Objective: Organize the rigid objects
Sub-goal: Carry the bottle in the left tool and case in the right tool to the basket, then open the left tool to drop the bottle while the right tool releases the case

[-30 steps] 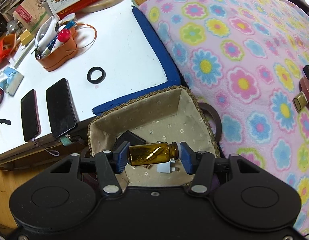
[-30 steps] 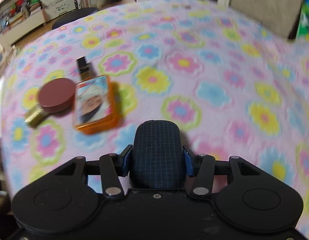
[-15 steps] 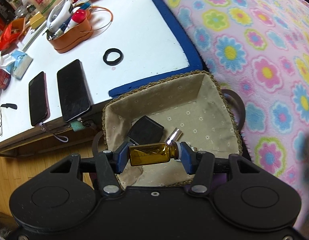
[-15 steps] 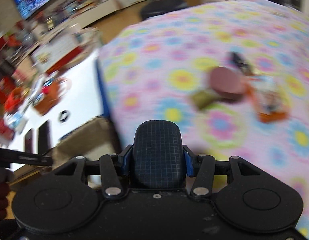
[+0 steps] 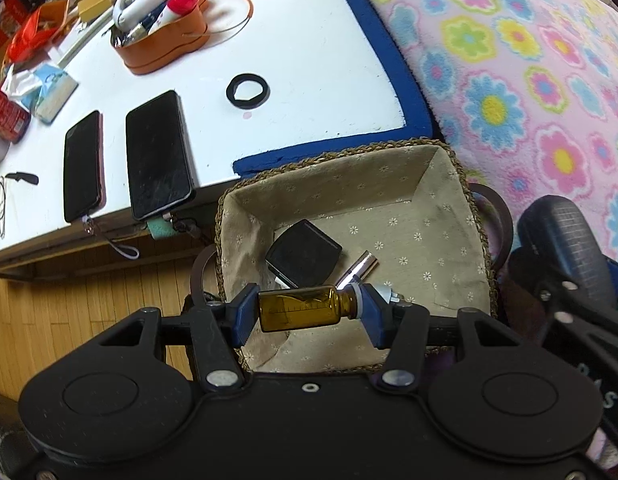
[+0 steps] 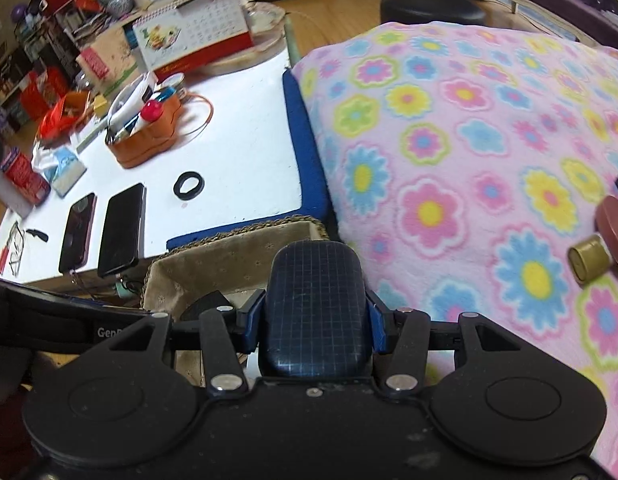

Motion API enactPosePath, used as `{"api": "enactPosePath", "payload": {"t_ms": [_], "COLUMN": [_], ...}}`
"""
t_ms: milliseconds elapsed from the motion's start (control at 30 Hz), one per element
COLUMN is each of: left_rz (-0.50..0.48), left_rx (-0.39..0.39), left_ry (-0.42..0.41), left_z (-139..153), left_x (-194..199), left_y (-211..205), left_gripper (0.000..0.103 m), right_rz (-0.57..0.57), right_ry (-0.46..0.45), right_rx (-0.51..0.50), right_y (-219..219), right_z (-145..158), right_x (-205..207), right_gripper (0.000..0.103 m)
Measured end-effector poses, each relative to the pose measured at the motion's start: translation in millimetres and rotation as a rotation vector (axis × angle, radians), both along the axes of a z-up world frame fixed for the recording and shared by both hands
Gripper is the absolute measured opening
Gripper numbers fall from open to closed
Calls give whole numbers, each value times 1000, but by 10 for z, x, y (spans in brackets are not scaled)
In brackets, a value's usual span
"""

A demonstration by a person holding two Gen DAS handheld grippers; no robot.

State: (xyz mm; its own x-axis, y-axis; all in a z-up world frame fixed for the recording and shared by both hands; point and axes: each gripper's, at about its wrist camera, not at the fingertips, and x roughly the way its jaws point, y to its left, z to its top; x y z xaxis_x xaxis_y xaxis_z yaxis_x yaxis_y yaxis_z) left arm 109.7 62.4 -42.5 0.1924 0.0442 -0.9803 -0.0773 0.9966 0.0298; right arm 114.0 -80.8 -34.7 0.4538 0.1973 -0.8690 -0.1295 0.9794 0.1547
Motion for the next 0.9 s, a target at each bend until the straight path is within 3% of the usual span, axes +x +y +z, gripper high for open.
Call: {"api": "enactPosePath", "payload": {"t_ms": [233,433,900], "left_rz": [55,50,48], "left_rx": [-15,17,20], "left_ry": [19,15,13], "left_z": [-23,-21,-2], "left_x": [29,27,-14], "left_y": [68,62,64], "left_gripper": [51,59,62], "right_rz": [25,3,-15], "right_ry": [12,-27,-2], "right_rx": [-4,-12,-36], "right_y": [137,158,-45], "right_z": [-89,-66,-149], "right_x": [131,157,-30], "right_gripper": [50,56,60]}}
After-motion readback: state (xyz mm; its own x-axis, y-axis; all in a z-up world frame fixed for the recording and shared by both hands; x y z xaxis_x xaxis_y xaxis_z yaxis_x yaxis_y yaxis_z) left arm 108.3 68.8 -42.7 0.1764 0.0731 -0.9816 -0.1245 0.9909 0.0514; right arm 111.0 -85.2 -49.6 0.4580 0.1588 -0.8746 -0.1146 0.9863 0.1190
